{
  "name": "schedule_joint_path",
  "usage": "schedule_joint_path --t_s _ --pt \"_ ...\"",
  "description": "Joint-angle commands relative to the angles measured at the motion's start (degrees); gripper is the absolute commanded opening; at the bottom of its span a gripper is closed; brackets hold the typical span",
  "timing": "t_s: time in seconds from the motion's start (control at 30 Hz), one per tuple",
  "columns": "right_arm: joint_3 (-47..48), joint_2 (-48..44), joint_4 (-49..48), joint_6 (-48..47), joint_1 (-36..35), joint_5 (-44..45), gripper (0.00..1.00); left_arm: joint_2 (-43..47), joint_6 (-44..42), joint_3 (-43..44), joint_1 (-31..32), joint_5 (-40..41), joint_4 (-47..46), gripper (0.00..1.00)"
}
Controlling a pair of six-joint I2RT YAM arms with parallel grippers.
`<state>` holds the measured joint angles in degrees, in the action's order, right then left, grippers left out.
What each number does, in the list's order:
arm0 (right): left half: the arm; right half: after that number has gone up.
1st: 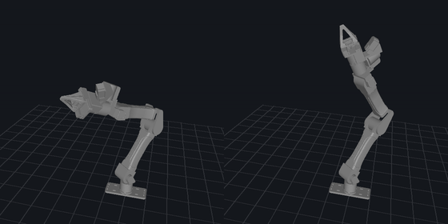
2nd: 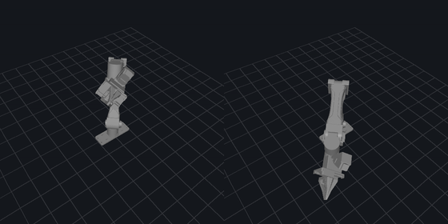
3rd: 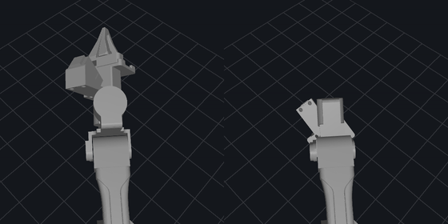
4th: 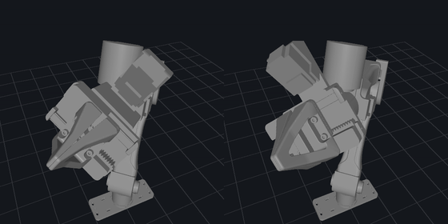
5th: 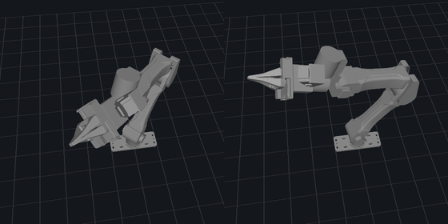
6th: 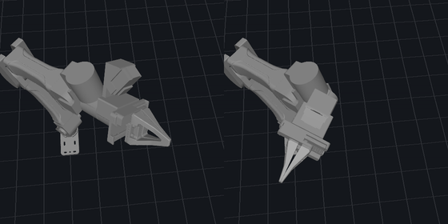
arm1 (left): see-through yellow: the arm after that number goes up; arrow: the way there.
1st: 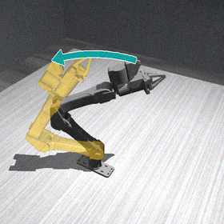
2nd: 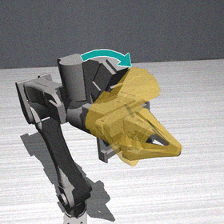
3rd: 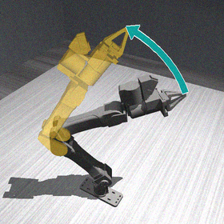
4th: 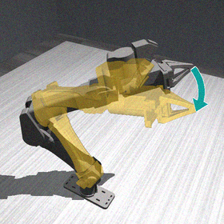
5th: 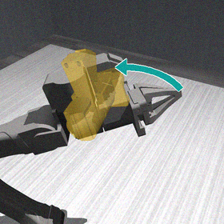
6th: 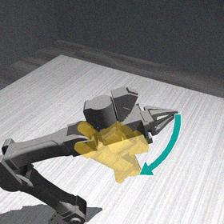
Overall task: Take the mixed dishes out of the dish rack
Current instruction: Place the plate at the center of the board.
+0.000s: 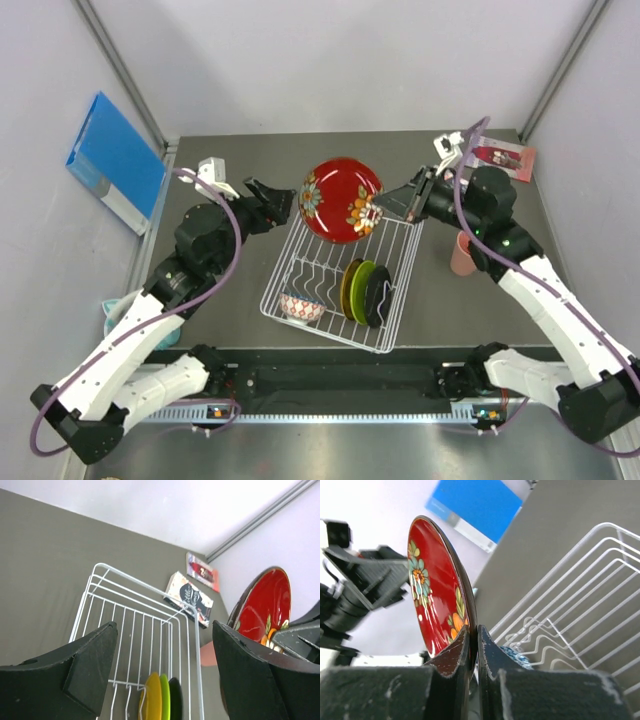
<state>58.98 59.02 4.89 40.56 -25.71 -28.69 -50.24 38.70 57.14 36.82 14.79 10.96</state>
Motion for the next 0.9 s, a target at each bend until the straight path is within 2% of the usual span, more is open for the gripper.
schedule_joint_path --t_s 0.0,0.2,0.37,0.5,0.53,0.6,0.7,0.8,0.87 --pt "5.88 4.59 -5.06 9.79 2.16 -7.34 0.0 -0.13 1.55 -1.95 -0.43 -0.71 -4.36 0.81" --pt "7.29 7.68 -5.06 12.62 2.16 -10.42 0.0 0.41 2.96 -4.23 -0.52 -6.69 -10.52 0.81" --pt "5.89 7.34 -4.36 12.71 2.6 -10.34 0.0 0.49 4.37 -5.64 -0.52 -6.97 -13.51 0.81" --pt "2.02 3.74 -8.58 14.38 3.83 -6.67 0.0 3.47 6.82 -7.22 -0.52 1.8 -11.94 0.81" --pt "2.1 2.6 -7.71 12.55 3.92 -5.17 0.0 5.05 7.09 -8.09 -0.61 4.96 -11.84 0.81" --pt "4.9 2.41 1.24 7.03 3.92 1.48 0.0 6.2 7.36 -9.24 -0.52 6.92 -12.1 0.81" --pt "4.57 3.11 4.08 6.47 4.44 2.41 0.0 7.08 7.71 -9.33 -0.61 9.2 -11.23 0.79" --pt "3.69 5.48 2.07 7.69 4.45 -0.92 0.0 6.12 7.18 -9.86 -0.61 6.76 -10.34 0.79" --pt "2.72 7.42 -1.08 8.92 4.36 -4.08 0.0 4.98 6.22 -9.86 -0.52 0.29 -13.24 0.79"
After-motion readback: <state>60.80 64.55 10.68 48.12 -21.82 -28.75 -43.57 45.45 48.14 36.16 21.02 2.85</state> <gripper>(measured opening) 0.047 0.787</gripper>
